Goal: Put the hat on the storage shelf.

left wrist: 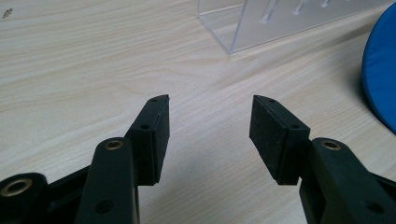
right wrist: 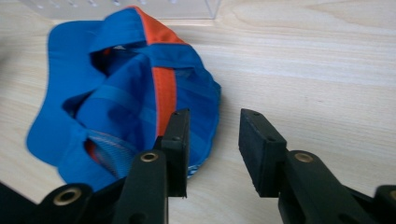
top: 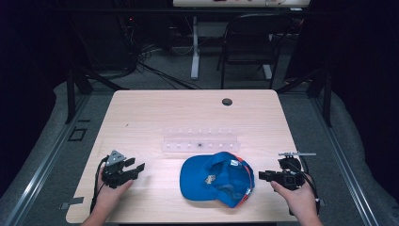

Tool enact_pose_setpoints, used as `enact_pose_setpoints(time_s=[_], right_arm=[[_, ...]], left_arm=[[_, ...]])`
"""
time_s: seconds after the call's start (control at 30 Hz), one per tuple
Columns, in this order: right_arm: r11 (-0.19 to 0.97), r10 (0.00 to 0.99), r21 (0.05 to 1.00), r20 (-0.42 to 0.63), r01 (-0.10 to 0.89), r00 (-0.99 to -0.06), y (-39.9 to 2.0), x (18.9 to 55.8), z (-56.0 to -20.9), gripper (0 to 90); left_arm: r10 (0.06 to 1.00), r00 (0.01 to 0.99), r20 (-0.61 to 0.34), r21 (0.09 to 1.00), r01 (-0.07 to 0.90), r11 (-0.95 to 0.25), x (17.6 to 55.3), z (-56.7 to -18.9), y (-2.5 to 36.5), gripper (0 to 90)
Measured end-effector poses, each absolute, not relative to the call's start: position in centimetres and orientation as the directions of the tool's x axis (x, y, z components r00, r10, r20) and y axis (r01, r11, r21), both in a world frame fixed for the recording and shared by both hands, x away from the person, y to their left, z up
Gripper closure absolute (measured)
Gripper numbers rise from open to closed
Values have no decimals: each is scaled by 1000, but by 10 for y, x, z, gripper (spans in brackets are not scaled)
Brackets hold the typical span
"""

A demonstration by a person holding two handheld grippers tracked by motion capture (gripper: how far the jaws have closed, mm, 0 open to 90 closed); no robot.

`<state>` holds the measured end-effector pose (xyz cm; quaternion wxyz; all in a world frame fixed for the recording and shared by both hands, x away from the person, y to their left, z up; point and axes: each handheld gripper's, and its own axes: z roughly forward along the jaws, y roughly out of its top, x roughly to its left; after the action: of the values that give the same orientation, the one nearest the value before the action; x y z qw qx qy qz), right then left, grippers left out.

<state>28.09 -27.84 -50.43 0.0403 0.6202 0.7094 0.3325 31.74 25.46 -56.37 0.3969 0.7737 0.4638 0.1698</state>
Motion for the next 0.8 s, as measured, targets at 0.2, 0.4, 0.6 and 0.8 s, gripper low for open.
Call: enact_pose_setpoints(time_s=[0.2, 0.4, 0.6, 0.8], right_arm=[[49, 869, 487, 410, 872, -278, -276, 288, -499, 660], [69, 844, 463, 445, 884, -299, -271, 295, -499, 612], [92, 845, 445, 439, 891, -307, -266, 301, -500, 606], [112, 839, 430, 443, 896, -317, -260, 304, -507, 612]], left_arm=[[850, 517, -102, 768, 584, -263, 317, -563, 255, 480], [851, 516, -102, 768, 584, -262, 317, -564, 255, 480], [850, 516, -102, 767, 585, -263, 318, -564, 254, 479], [849, 518, -105, 769, 584, -261, 317, -563, 254, 477]])
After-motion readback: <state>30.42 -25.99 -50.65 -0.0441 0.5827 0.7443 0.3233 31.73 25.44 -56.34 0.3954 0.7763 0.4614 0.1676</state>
